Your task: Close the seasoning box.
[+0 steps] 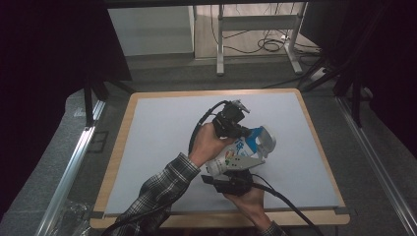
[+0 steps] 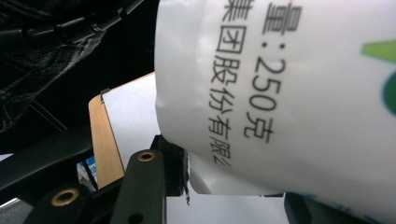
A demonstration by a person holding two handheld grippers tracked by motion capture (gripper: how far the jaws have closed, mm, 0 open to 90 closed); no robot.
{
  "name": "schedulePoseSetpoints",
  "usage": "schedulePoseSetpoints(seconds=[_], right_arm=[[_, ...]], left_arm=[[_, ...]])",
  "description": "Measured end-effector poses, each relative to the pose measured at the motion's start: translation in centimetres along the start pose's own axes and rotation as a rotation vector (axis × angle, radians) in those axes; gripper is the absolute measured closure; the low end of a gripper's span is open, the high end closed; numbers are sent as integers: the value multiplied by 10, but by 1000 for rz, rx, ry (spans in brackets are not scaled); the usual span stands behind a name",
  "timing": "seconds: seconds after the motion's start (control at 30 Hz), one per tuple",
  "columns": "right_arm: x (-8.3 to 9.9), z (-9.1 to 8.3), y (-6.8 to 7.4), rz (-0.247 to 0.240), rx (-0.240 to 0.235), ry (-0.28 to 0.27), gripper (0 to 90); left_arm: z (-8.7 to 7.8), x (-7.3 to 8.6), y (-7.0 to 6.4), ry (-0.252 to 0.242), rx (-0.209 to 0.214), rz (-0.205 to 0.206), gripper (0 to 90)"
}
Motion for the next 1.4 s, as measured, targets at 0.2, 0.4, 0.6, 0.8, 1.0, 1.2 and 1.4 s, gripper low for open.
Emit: schedulePoseSetpoints(seconds=[0.2,0.4,0.6,0.8,1.0,1.2,1.4], right_arm=[[0,0,0,1,-2,-5,618],[-1,0,0,2,-1,-11,618],[-2,0,0,-2,2,-7,618],[-2,-1,0,-3,4,-10,618],[-3,0,0,-1,3,-10,618],[-3,0,0,-2,3,-12,618],[-4,0,0,2,3,-15,618]], left_arm=[[0,-1,0,4,-1,1,888],[0,-2,0,11,-1,4,889],[1,-3,0,12,0,2,889],[1,-3,0,17,-1,8,889],[1,-3,-1,19,-1,8,889],[1,-4,-1,20,-1,8,889],[1,-4,-1,23,-1,12,888]])
Point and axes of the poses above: each handheld gripper's, and its own axes: z roughly forward along the jaws, x roughly out of its underside, y roughly to its left, the point moved 6 cm from there along z, roughly forward along the jaws, and after that the axes turned 7 degrees about -x, right-handed, at the moved point
